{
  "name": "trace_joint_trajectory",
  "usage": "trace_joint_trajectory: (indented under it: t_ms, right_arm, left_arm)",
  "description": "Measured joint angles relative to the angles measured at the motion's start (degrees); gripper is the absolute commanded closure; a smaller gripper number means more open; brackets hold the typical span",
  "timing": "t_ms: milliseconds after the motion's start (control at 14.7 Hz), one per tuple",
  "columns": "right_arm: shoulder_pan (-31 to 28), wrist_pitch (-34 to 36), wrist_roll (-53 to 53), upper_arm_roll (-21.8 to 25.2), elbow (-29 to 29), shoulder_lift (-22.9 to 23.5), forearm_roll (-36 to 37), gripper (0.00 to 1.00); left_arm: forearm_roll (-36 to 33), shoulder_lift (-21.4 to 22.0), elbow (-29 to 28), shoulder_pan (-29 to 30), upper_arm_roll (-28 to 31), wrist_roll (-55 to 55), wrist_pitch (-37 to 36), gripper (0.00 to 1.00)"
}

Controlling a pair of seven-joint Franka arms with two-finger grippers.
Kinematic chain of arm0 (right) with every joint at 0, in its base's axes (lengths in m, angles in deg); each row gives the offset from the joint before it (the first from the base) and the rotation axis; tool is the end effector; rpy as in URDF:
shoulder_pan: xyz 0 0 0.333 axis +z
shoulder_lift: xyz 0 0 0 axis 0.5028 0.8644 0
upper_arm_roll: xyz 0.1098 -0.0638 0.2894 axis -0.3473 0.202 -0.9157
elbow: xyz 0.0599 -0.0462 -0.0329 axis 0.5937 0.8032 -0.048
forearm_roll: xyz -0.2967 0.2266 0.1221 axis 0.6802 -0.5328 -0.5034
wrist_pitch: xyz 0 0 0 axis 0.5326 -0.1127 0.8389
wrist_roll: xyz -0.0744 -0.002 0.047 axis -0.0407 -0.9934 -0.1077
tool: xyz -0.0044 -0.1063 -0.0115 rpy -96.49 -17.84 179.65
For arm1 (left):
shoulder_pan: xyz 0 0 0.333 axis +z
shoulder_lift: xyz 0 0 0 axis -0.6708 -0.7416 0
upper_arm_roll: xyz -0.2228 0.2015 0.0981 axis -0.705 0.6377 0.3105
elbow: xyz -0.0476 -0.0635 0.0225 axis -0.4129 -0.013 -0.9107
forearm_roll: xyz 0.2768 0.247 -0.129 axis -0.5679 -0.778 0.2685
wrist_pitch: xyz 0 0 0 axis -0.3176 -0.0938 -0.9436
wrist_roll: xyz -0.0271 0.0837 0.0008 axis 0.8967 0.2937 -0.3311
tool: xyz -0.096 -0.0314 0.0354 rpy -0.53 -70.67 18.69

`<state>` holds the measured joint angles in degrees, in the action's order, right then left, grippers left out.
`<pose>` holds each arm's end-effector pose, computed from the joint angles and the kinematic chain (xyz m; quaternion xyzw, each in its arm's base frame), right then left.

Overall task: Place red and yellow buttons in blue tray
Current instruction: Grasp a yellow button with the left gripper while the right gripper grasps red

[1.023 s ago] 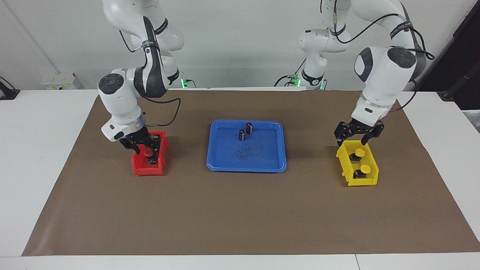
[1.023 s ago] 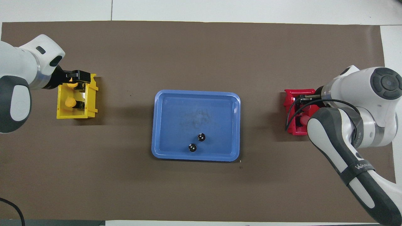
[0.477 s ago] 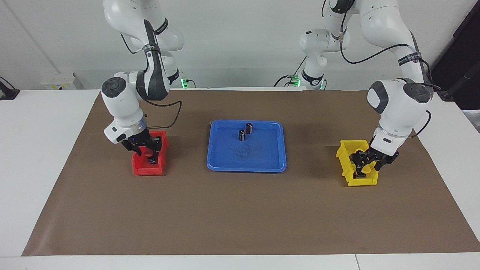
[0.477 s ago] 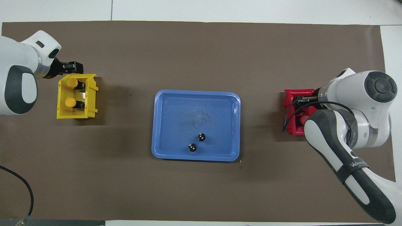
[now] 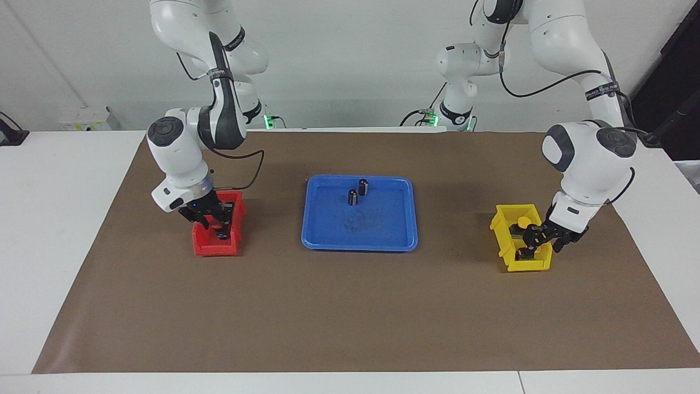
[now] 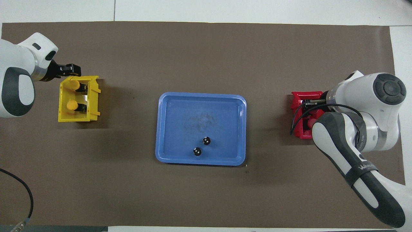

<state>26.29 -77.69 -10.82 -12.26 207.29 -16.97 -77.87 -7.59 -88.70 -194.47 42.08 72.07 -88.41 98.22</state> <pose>0.5575 0.0138 0.3476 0.9995 -0.0111 0.0283 0.0026 0.6455 -0.0139 0.3892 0.9958 -0.0043 0.0913 0.0036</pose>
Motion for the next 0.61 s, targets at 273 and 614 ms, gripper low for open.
trace_joint_trajectory:
  t_ms: [273,614]
  right_arm:
    - [0.0,0.1,0.0,0.0,0.1,0.0,0.0,0.71]
    - [0.0,12.9,0.0,-0.1,-9.7,0.7,0.0,0.71]
  left_arm:
    - [0.0,-0.1,-2.6,0.0,0.0,0.0,3.0,0.26]
    - [0.0,-0.2,-4.6,0.0,0.0,-0.1,4.7,0.91]
